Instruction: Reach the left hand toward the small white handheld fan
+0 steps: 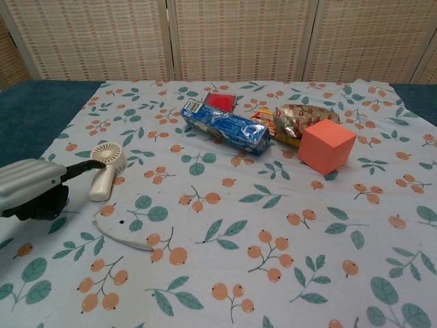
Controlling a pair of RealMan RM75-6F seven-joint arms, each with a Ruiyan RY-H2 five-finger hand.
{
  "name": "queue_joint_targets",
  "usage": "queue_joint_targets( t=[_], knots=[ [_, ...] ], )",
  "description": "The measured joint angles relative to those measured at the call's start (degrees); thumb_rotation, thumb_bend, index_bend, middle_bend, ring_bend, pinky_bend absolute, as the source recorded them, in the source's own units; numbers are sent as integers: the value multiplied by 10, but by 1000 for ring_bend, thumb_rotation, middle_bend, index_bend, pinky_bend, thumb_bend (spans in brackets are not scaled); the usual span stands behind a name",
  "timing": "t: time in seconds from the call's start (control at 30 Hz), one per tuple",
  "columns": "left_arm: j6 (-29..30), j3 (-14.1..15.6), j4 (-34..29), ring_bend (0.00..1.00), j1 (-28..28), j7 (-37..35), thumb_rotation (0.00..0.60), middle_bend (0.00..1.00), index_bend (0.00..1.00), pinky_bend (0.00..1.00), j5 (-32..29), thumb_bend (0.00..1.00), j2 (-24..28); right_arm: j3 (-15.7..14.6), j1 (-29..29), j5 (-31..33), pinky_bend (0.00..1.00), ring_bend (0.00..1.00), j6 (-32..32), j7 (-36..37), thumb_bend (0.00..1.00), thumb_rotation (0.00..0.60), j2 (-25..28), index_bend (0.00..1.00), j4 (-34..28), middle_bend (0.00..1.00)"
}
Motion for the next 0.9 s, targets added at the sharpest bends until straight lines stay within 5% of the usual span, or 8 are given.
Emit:
queue_joint_targets(
  t=[0.63, 0.9],
  knots=[
    [-29, 17, 9, 826, -10, 9, 600, 960, 0, 871, -12, 1000, 3, -2, -1, -3, 0, 0, 2, 0, 163, 600, 1, 0, 0, 0],
    [41, 16, -14, 810, 0, -7, 600, 921, 0, 864, 20, 928, 15, -3, -3, -7, 0, 0, 6, -1, 163, 600, 2, 0, -5, 0]
  ],
)
